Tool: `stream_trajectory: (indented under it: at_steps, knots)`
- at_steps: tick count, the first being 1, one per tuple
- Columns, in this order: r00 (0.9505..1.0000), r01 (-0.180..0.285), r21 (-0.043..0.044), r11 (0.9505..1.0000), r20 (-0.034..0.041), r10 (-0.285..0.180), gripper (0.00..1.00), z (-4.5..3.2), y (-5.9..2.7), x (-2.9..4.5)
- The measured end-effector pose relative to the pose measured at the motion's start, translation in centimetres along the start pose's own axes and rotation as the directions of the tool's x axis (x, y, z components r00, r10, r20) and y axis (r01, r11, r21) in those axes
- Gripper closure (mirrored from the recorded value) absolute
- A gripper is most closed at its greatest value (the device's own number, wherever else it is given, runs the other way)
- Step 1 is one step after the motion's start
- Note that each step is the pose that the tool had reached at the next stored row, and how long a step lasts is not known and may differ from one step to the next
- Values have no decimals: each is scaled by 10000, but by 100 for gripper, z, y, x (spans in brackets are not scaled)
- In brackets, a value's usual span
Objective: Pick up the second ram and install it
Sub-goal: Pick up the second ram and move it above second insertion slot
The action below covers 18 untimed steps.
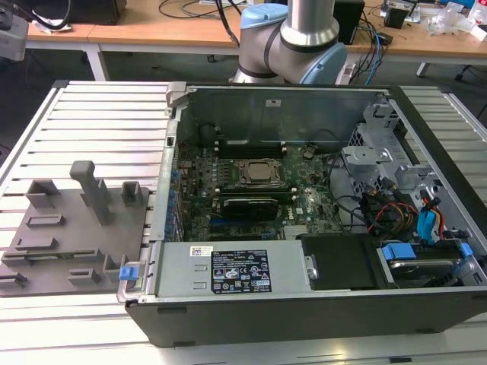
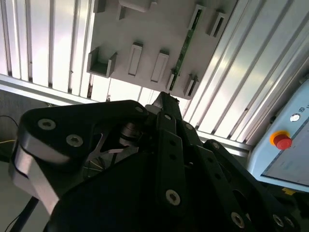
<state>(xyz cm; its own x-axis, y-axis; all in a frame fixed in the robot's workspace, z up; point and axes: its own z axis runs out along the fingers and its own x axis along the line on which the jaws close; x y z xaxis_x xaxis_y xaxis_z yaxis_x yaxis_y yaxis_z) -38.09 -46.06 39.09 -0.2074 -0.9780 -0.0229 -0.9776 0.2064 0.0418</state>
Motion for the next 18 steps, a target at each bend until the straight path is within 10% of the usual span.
stream_trajectory:
  at_steps: [4, 9, 18]
  knots:
    - [10000, 26, -1, 10000, -1, -26, 89, 0, 0, 0]
    - [10000, 57, -2, 10000, -2, -57, 64, 0, 0, 0]
    - [10000, 70, 2, 10000, -2, -70, 64, 70, -3, 1]
